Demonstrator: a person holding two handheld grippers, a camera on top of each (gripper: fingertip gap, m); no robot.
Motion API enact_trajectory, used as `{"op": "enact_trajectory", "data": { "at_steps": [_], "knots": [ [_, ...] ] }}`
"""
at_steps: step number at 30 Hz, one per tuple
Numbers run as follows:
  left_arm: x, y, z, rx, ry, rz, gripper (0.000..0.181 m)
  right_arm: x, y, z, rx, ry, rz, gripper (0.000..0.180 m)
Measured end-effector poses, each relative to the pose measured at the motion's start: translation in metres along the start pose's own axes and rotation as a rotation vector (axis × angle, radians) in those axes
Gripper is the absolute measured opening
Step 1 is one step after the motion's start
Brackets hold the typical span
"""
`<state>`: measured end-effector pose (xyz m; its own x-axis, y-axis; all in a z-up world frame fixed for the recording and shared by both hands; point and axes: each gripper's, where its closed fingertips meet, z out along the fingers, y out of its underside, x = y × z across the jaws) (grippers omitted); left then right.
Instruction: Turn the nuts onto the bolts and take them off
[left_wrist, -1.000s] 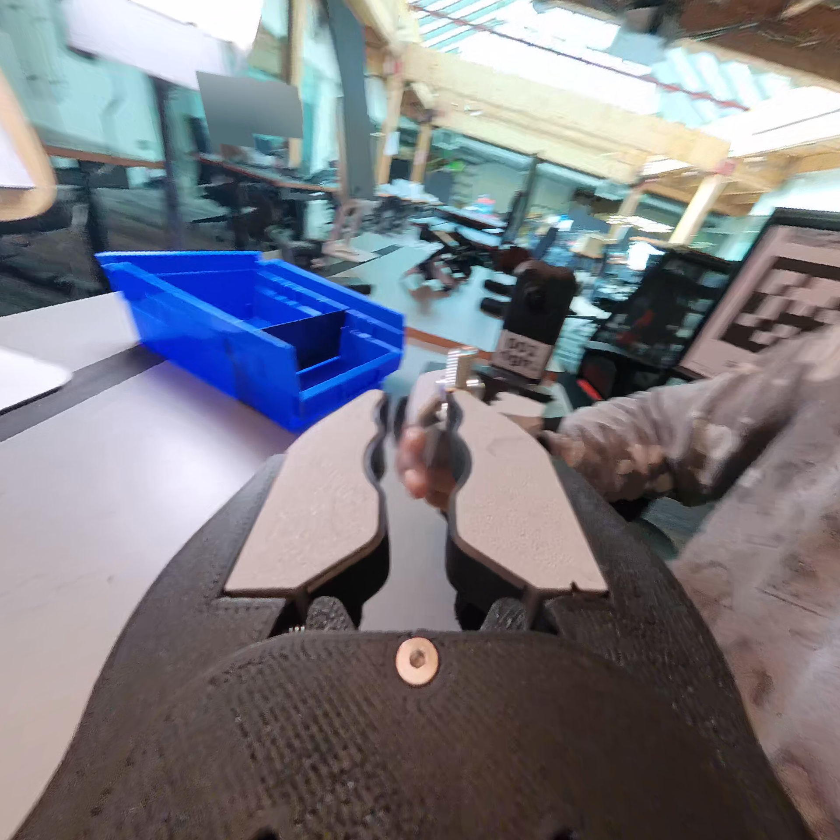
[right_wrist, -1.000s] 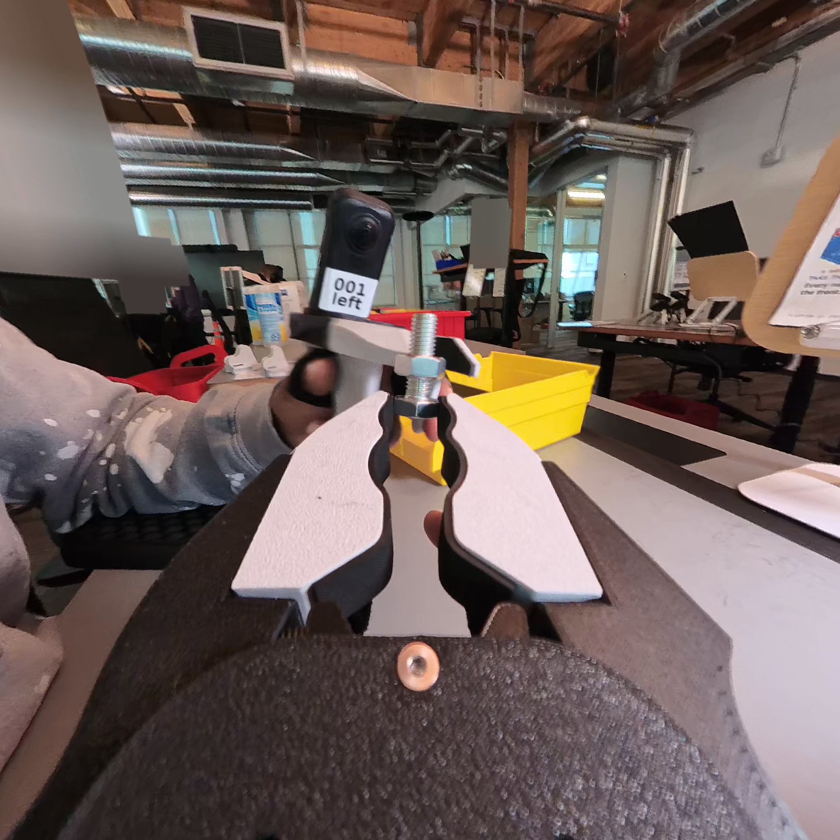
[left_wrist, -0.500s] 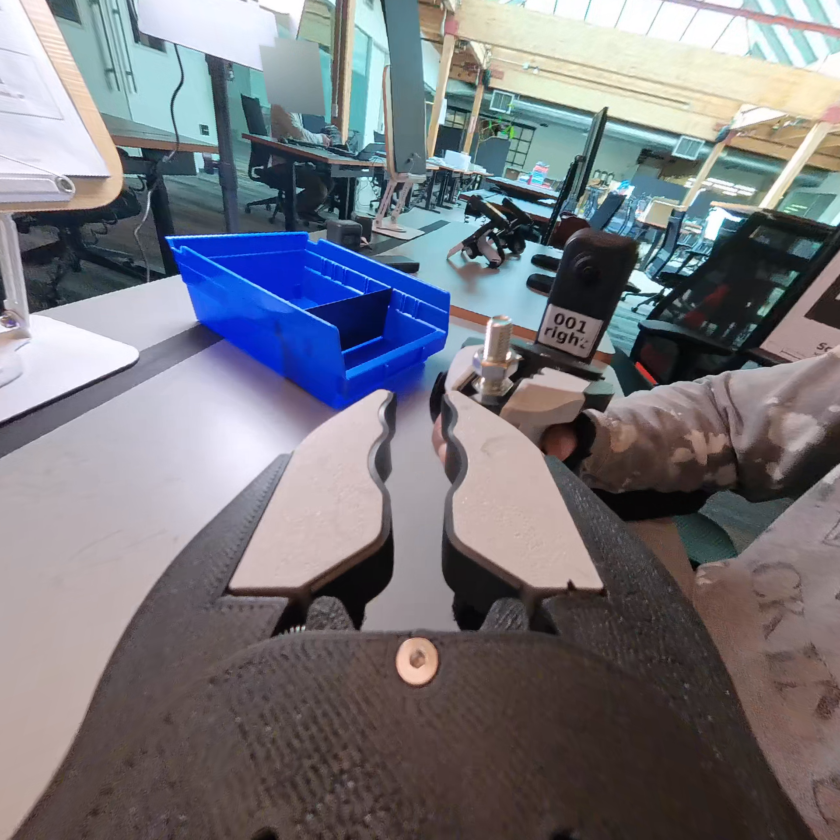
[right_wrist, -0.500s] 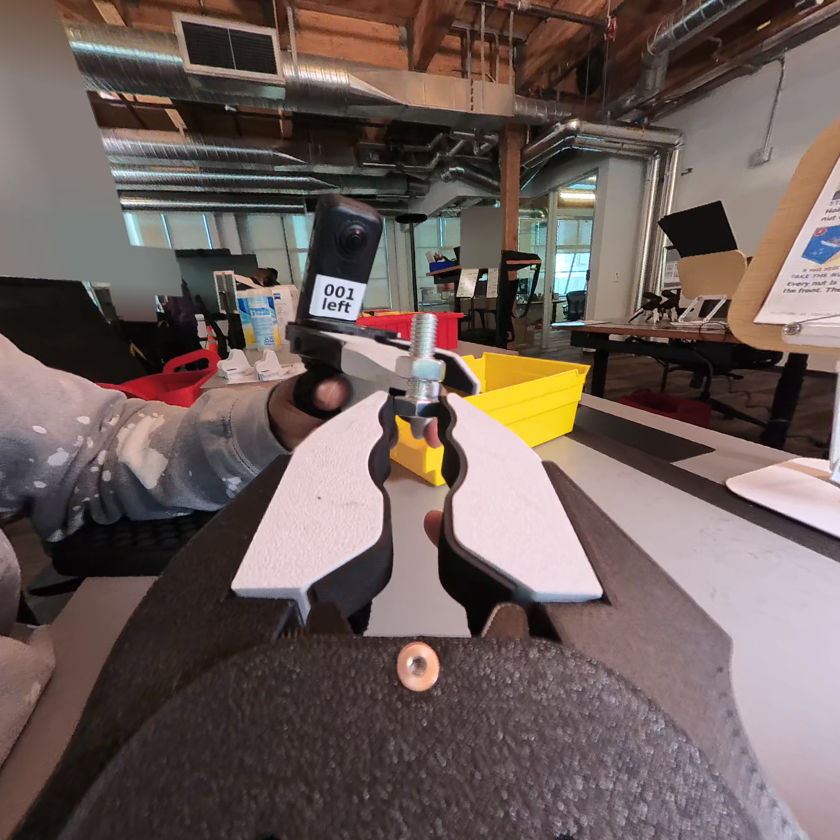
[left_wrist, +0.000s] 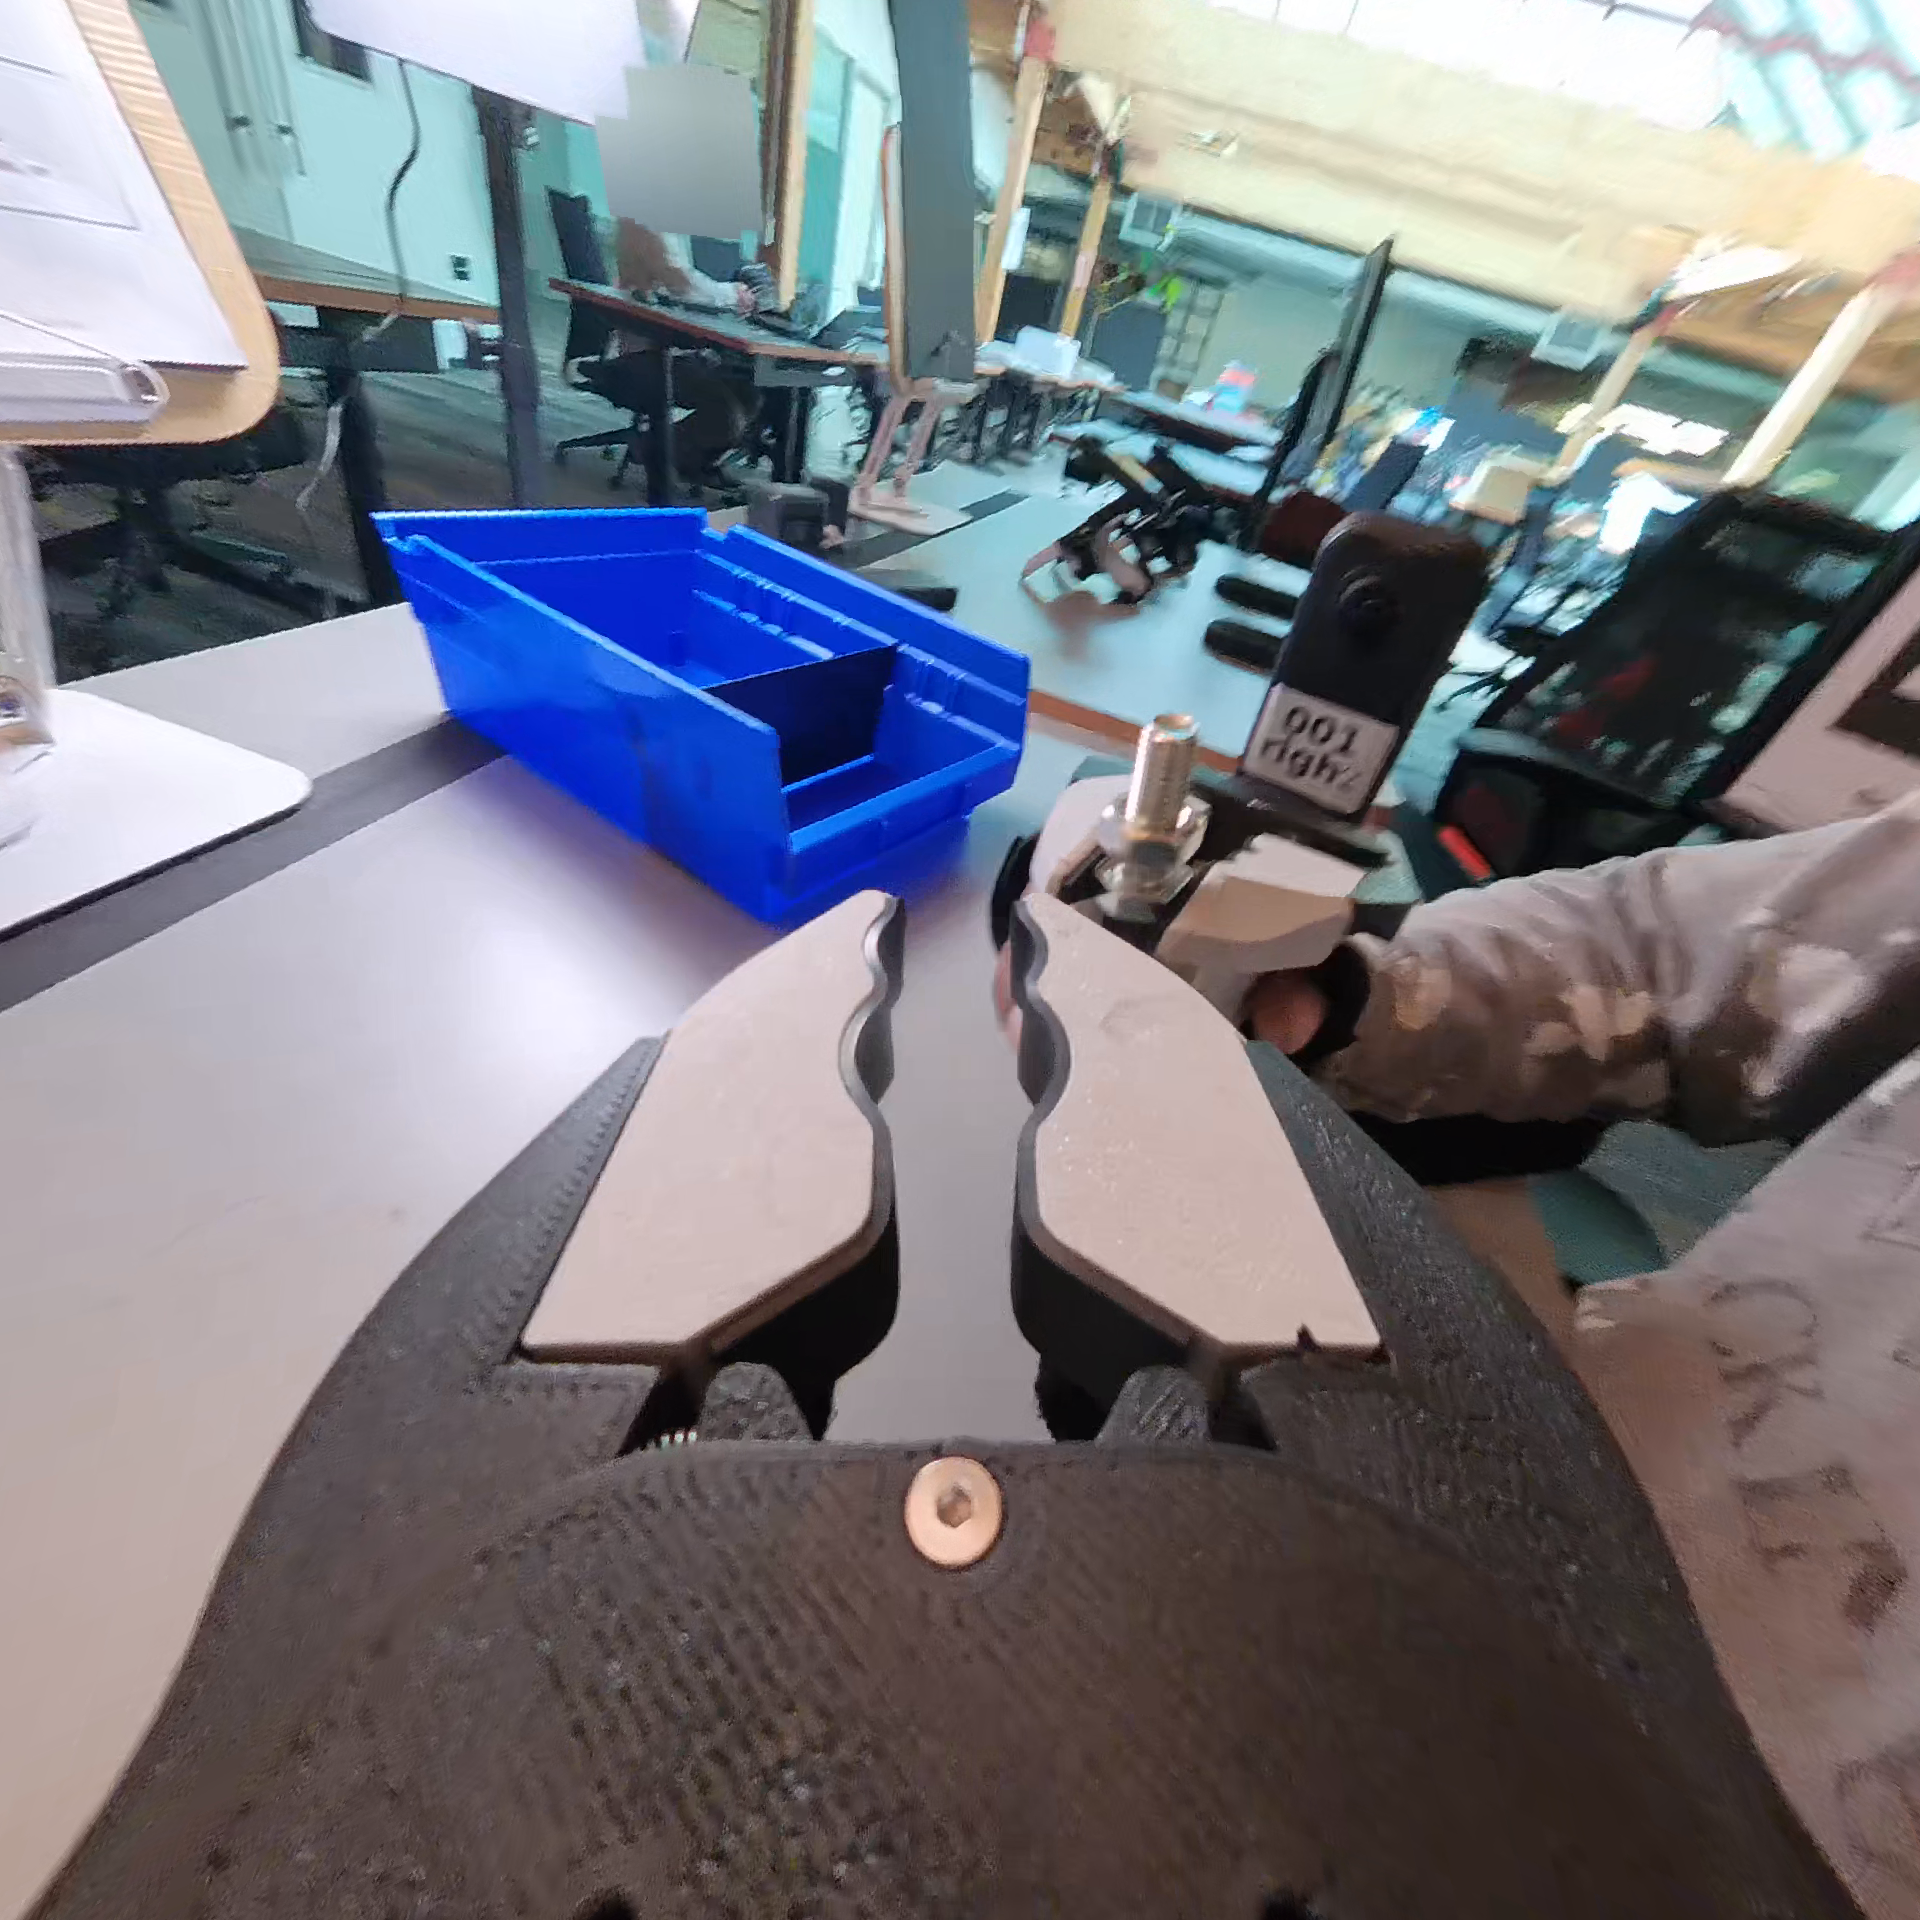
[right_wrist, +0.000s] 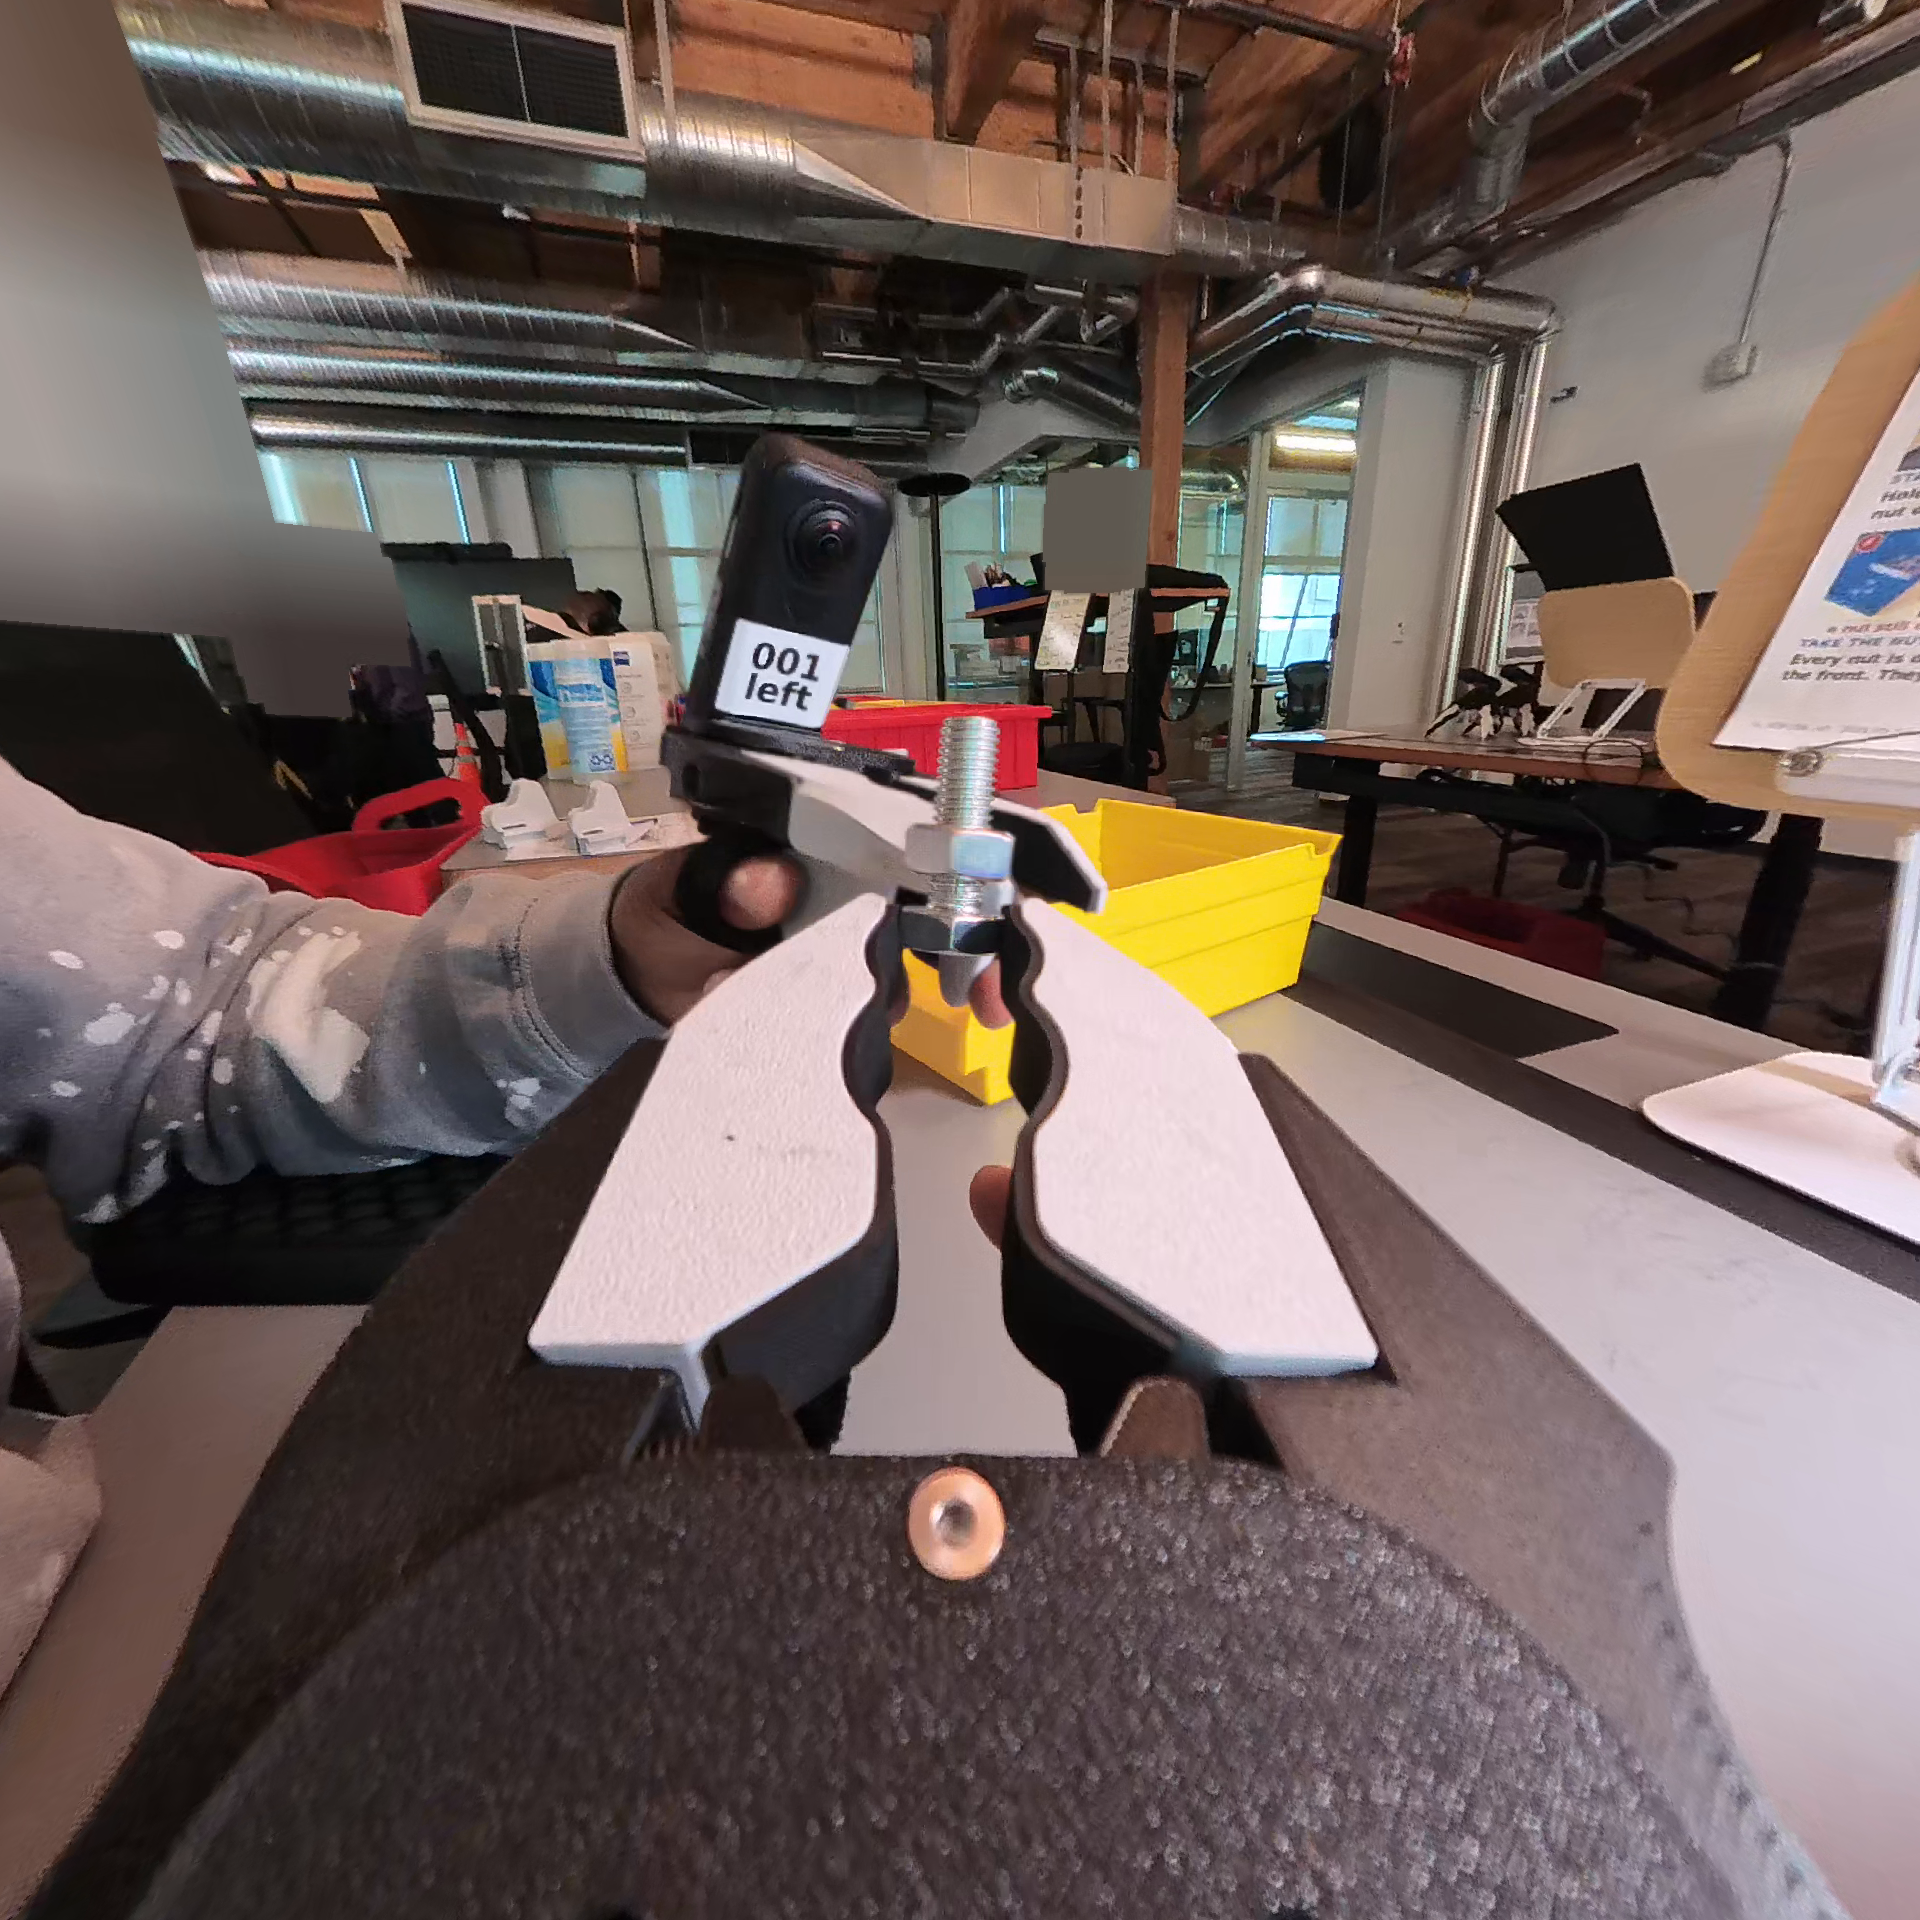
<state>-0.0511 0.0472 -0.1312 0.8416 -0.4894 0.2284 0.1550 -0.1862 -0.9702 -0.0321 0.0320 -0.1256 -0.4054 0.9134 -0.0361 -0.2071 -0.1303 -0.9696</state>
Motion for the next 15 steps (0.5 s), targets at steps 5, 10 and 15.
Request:
{"op": "enact_trajectory", "data": {
  "at_steps": [5, 10, 15],
  "knots": [
    [0.024, -0.007, 0.003, 0.051, 0.115, -0.001, 0.032, 0.002, 0.008, 0.002, -0.030, 0.014, 0.004, 0.018],
    [0.021, -0.002, 0.006, 0.007, 0.096, -0.008, 0.035, 0.001, 0.008, 0.002, -0.032, 0.016, 0.007, 0.018],
    [-0.001, -0.001, 0.000, 0.009, 0.001, -0.015, 0.021, 0.004, 0.003, -0.001, -0.013, 0.016, 0.004, 0.018]
  ]
}}
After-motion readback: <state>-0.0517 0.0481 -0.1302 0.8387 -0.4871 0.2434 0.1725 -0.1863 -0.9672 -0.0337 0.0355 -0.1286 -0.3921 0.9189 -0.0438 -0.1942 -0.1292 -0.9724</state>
